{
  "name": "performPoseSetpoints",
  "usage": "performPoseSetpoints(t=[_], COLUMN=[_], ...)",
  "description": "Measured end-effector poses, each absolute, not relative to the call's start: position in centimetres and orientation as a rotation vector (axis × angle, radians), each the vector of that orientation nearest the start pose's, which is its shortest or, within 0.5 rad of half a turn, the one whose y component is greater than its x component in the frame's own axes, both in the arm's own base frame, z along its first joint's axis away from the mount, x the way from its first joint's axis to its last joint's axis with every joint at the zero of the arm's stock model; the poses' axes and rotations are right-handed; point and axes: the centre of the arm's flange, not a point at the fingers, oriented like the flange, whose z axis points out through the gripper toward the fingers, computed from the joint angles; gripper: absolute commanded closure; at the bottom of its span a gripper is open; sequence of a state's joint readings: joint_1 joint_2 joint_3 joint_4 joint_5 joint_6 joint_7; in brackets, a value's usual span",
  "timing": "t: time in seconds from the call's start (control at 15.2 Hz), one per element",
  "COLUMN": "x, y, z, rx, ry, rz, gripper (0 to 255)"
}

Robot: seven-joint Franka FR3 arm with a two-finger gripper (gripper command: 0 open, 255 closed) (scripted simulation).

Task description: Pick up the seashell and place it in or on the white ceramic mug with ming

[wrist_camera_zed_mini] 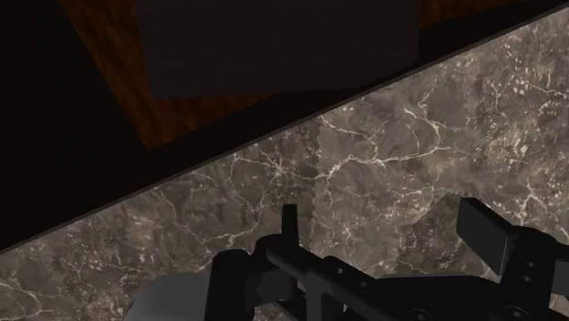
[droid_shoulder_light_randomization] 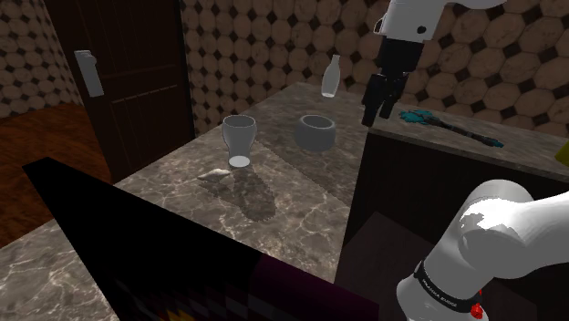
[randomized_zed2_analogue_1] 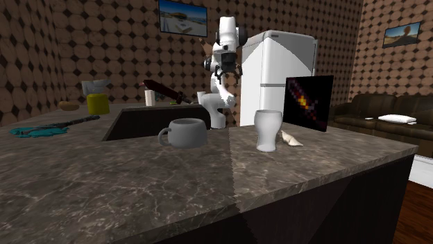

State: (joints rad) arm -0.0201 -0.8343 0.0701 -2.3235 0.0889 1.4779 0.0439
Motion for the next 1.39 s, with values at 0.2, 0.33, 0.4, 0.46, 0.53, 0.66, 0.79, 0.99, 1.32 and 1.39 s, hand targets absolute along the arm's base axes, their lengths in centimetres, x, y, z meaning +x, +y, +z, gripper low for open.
performPoseSetpoints(t=[0.2,0.33,0.4,0.46,0.53,0.66,0.79,0.99,1.32,1.39], x=[29.6,31.1,32.1,33.2,34.1,36.2,38.1,41.3,46.1,47.2], y=[4.0,5.2,5.7,6.4,6.9,8.3,9.5,11.9,15.3,16.1], z=[60.4,59.5,59.1,58.3,57.8,56.8,55.6,53.8,50.7,50.0], rx=[-3.107,-3.11,-3.112,-3.114,-3.115,-3.118,-3.122,-3.125,-3.131,-3.131], ry=[0.002,-0.016,-0.026,-0.036,-0.047,-0.067,-0.088,-0.12,-0.172,-0.183], rz=[0.022,0.022,0.022,0.022,0.021,0.021,0.02,0.018,0.016,0.015], gripper=[0,0,0,0,0,0,0,0,0,0])
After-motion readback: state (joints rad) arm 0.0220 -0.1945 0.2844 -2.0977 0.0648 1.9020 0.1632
